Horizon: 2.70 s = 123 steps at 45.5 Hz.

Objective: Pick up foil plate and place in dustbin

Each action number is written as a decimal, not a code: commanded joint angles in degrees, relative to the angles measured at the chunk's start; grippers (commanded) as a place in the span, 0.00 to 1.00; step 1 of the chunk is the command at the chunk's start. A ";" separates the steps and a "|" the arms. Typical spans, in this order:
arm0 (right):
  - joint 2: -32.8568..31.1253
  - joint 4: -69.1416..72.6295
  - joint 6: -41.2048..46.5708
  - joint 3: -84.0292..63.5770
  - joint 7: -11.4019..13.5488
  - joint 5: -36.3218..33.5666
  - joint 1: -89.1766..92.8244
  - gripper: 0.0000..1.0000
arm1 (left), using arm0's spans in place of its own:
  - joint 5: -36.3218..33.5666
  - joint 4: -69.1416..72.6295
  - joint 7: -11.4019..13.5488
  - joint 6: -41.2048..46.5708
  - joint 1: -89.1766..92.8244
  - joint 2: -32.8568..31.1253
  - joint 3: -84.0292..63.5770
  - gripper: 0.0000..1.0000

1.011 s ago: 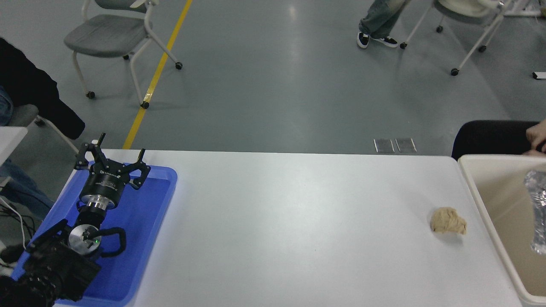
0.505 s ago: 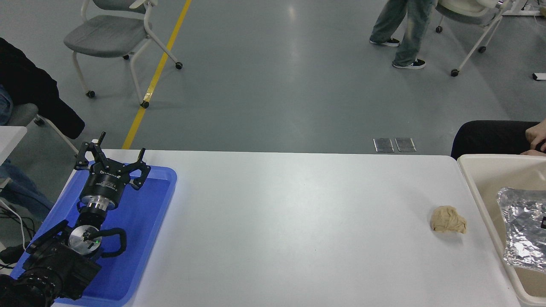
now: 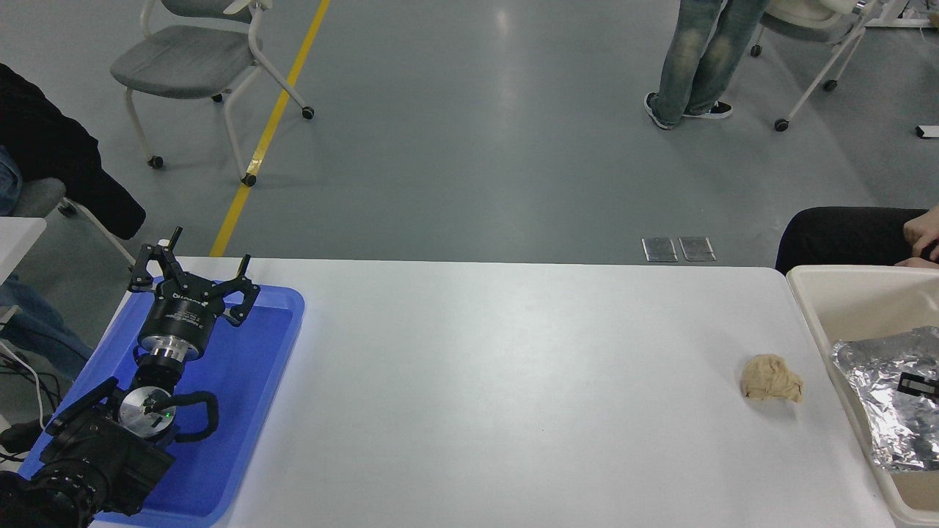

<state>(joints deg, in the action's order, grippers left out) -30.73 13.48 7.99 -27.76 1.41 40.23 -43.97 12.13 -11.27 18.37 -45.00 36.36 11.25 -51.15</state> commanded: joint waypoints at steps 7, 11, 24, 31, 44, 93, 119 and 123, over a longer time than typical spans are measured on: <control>-2.23 7.79 0.80 -3.18 0.00 0.55 -9.55 1.00 | 0.00 -0.07 0.00 0.00 0.03 -0.09 0.00 1.00; -3.28 7.79 0.89 -3.35 0.00 0.81 -10.87 1.00 | 0.00 -0.07 0.00 0.00 0.03 -0.09 0.00 1.00; -4.08 7.79 0.89 -5.46 0.00 1.96 -11.49 1.00 | 0.00 -0.07 0.00 0.00 0.03 0.00 0.00 1.00; -4.60 8.40 0.89 -5.55 0.00 1.96 -13.07 1.00 | 0.00 -0.07 0.00 0.00 0.03 -0.09 0.00 1.00; -14.27 32.90 1.07 -16.26 0.44 4.59 -31.51 1.00 | 0.00 -0.07 0.00 0.00 0.03 -0.17 0.00 1.00; 11.04 73.88 31.04 -36.75 0.09 -30.12 -82.77 1.00 | 0.00 0.11 0.09 0.00 -0.14 0.09 0.00 1.00; 12.80 80.13 34.46 -41.68 0.09 -34.08 -96.48 1.00 | 0.00 -0.07 0.09 0.00 -0.14 0.09 0.00 1.00; 12.97 80.13 34.55 -41.68 0.09 -34.60 -97.01 1.00 | 0.00 0.11 0.09 0.00 -0.14 0.09 0.00 1.00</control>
<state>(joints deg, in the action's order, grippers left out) -18.21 91.59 41.19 -68.27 1.49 7.02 -136.55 12.13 -11.26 18.46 -45.00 36.21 11.34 -51.15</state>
